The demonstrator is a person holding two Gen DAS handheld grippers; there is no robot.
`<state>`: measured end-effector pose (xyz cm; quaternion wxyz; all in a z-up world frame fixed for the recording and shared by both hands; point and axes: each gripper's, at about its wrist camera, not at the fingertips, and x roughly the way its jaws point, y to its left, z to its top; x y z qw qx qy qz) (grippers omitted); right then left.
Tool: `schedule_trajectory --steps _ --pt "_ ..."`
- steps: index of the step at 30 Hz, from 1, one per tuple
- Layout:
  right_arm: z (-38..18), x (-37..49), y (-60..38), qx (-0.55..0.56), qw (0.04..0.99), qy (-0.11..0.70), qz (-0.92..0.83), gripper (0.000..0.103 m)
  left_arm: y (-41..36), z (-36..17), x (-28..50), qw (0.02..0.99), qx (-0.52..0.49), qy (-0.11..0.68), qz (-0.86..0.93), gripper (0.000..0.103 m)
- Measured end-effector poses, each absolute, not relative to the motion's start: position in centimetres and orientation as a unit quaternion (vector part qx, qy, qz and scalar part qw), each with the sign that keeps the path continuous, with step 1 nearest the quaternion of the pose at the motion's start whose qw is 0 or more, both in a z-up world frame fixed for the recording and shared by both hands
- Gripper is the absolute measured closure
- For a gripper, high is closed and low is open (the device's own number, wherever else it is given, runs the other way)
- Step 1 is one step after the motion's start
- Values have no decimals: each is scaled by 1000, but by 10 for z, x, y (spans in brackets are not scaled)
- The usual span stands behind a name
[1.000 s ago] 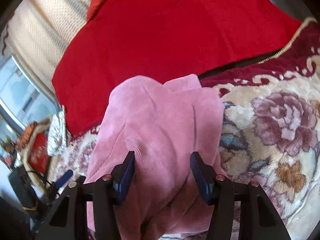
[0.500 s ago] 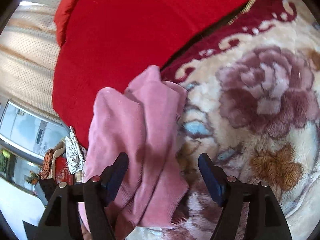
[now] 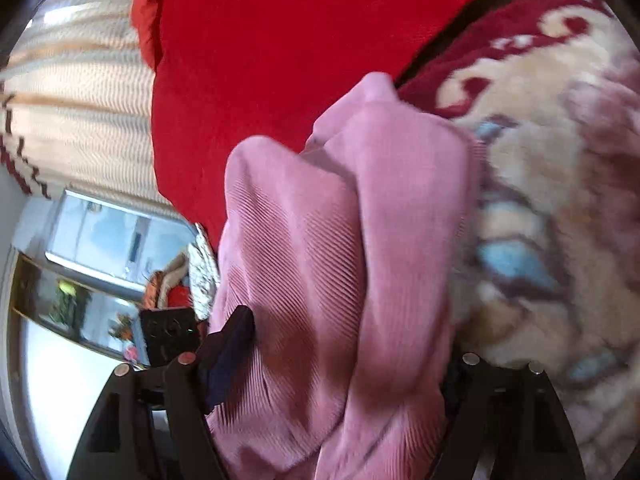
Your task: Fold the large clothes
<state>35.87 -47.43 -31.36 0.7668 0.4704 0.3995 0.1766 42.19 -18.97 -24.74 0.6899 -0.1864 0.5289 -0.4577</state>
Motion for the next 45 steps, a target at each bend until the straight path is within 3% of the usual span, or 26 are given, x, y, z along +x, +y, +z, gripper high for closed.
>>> schedule_trajectory --steps 3,4,5,10,24,31,33,34,36,41,45 --pt "-309 363 -464 451 779 400 173 30 -191 -240 418 709 -177 523 -439 26" --pt "-307 362 -461 444 784 400 168 41 -192 -237 417 717 -176 518 -433 32" --pt "-305 362 -458 440 789 398 162 45 -193 -233 416 725 -172 512 -428 38" --pt "-278 350 -448 404 821 381 131 52 -194 -208 400 757 -146 478 -420 49" --pt "-206 303 -385 373 856 300 196 53 -120 -128 339 821 -102 397 -398 49" --pt "-235 300 -351 351 853 348 168 53 -106 -177 347 804 -75 464 -364 47" --pt "-262 313 -347 331 845 396 135 53 -121 -216 364 792 -39 515 -326 38" --pt "-276 319 -345 321 841 419 117 46 -121 -228 371 791 -50 524 -313 27" --pt "-285 322 -347 329 838 419 114 36 -113 -228 377 781 -82 529 -321 27" --pt "-253 314 -344 266 866 417 73 34 -116 -219 364 803 -36 508 -310 25" --pt "-204 293 -344 214 908 360 18 34 -120 -218 365 800 -42 513 -309 25"
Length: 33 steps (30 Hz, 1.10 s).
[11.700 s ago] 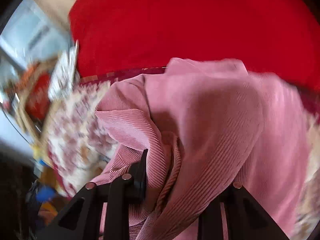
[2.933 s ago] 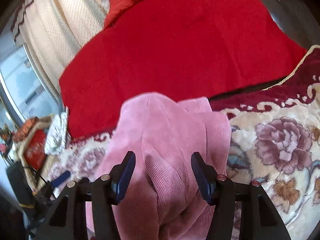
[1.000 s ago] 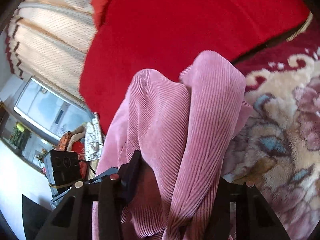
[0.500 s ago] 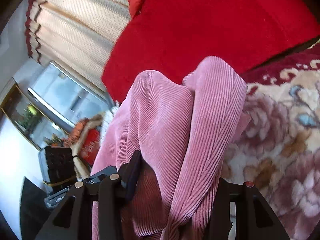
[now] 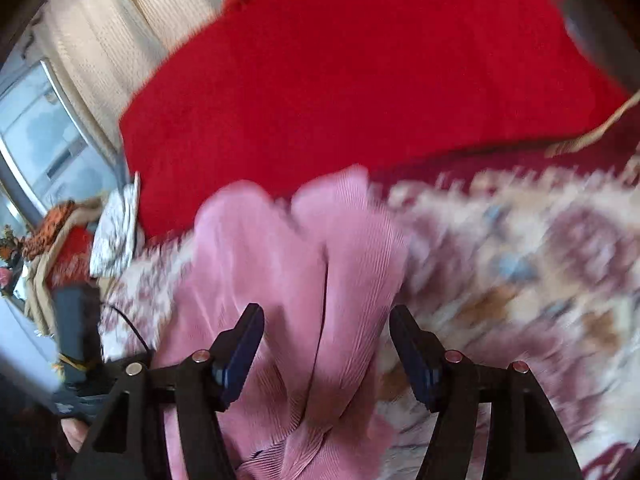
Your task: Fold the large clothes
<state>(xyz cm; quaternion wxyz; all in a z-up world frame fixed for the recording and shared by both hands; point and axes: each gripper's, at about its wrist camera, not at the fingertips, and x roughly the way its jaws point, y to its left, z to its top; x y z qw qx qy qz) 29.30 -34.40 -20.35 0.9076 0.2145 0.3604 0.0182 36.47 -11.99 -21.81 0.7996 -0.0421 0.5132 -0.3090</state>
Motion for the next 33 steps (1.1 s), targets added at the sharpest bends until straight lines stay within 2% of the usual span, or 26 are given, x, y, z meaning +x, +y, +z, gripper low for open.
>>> schedule_trajectory --steps 4,5,6,7,10,11,12,15,16,18,21,22,23,24,25,26,28,33 --pt "-170 292 -337 188 930 314 41 35 -114 -221 365 803 -39 509 -308 24" --pt "-168 299 -329 180 930 316 56 40 -113 -221 363 803 -40 509 -307 24" --pt "-170 309 -320 172 927 324 72 56 -113 -221 362 804 -40 508 -307 24" --pt "-172 324 -310 165 922 338 86 64 -114 -221 362 804 -41 508 -307 24" --pt "-211 364 -299 162 889 418 92 67 -115 -224 359 804 -41 507 -308 24" --pt "-233 378 -301 159 876 451 69 80 -115 -225 359 804 -41 506 -308 24" --pt "-251 385 -305 160 873 457 60 83 -114 -224 358 807 -41 503 -307 24" --pt "-243 384 -311 184 875 442 74 83 -110 -218 351 817 -37 492 -299 24" --pt "-237 379 -311 191 873 444 73 80 -107 -211 342 829 -27 479 -286 25" --pt "-222 362 -310 184 874 446 68 80 -102 -197 327 852 -7 454 -259 25" --pt "-193 320 -308 152 895 417 55 76 -88 -158 281 910 36 369 -187 24" --pt "-180 300 -304 139 902 404 57 74 -82 -145 262 924 44 341 -165 20" --pt "-170 284 -300 131 907 396 59 67 -77 -135 248 934 52 320 -149 13" --pt "-158 263 -296 120 913 384 61 61 -72 -124 232 944 62 296 -132 12" --pt "-148 247 -292 112 919 374 60 35 -68 -111 213 953 74 270 -115 10" --pt "-138 231 -289 108 925 360 60 23 -63 -98 198 958 80 253 -104 10" --pt "-116 193 -282 94 940 322 61 23 -52 -74 175 964 68 240 -94 8" --pt "-74 130 -264 86 952 293 37 23 -26 -27 127 975 26 212 -56 3"
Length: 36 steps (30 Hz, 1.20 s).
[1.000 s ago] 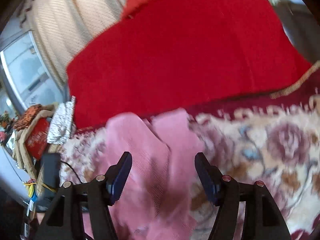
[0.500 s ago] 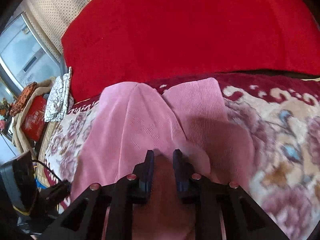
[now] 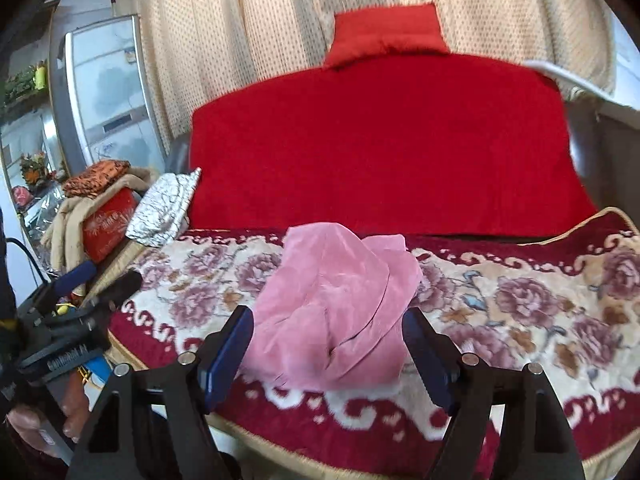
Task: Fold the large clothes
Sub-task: 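Release the jacket and lift both grippers away from it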
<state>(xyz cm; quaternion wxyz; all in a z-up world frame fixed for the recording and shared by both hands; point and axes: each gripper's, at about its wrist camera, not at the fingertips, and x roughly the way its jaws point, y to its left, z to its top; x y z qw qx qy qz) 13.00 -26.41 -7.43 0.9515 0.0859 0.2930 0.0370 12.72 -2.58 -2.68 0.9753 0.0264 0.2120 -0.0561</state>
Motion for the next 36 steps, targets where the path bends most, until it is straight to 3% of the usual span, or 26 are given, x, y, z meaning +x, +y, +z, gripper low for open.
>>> schedule_trajectory --steps 13,36 --pt "-1 15 -214 30 974 223 1 23 -3 59 12 994 22 108 7 3" --pt "48 -28 -191 -16 984 154 -93 23 15 87 -38 999 8 47 18 0"
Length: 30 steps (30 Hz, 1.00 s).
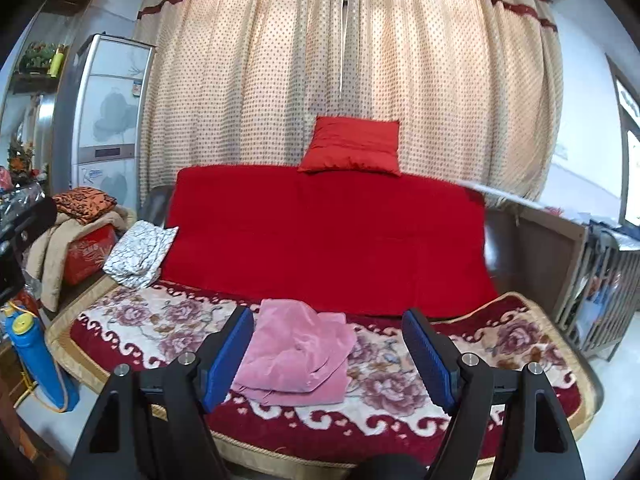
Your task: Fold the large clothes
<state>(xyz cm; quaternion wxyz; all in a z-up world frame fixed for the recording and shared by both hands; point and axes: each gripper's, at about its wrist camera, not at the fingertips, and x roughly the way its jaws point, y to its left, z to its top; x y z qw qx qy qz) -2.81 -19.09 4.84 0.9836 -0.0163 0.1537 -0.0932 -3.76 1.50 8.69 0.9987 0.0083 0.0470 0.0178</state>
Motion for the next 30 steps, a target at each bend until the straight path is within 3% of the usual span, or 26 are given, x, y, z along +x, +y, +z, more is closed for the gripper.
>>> schedule_trajectory --steps 30 --pt "76 -54 -172 -56 988 86 -114 23 35 100 -64 999 -18 20 20 0"
